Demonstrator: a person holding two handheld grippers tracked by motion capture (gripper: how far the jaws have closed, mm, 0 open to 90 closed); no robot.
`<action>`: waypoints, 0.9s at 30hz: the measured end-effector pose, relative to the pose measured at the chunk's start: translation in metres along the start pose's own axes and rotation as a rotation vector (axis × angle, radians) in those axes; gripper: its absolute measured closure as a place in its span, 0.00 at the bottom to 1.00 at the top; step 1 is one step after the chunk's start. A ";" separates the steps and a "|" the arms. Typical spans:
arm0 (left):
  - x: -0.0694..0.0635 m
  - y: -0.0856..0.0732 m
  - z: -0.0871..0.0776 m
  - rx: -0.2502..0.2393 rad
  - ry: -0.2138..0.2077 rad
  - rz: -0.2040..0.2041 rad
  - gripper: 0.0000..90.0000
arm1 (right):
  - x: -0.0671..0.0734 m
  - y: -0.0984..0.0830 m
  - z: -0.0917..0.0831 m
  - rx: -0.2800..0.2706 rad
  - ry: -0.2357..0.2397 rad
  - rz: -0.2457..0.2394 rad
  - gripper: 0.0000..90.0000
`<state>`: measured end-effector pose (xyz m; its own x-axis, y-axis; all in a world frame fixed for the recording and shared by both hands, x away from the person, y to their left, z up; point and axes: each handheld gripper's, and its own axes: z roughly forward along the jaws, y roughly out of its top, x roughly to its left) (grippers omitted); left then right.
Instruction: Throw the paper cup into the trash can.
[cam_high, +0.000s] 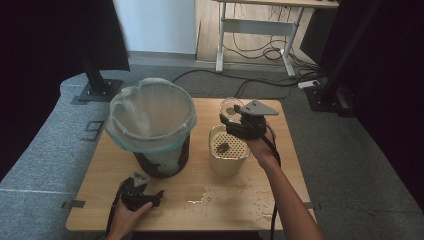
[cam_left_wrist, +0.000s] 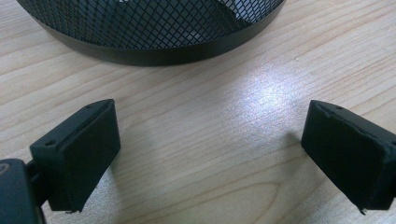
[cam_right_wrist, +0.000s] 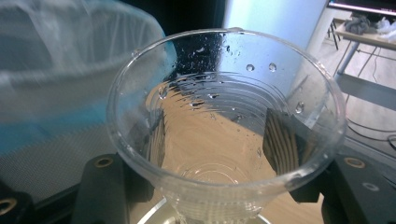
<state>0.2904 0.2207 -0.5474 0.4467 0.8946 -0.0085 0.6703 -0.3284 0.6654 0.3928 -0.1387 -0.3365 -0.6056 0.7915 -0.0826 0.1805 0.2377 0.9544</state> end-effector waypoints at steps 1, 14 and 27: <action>0.000 0.000 0.000 0.000 0.000 0.000 0.05 | 0.001 0.003 0.000 -0.009 0.004 0.004 0.44; 0.000 0.000 0.000 -0.002 -0.003 0.006 0.05 | 0.022 0.050 0.008 -0.114 0.060 0.050 0.44; 0.000 0.000 0.000 0.000 -0.006 0.011 0.05 | 0.052 0.082 0.039 -0.149 0.141 0.082 0.44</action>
<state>0.2903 0.2207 -0.5475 0.4572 0.8893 -0.0058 0.6657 -0.3379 0.6654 0.4062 -0.0562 -0.2742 -0.6982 0.7153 0.0282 0.1235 0.0816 0.9890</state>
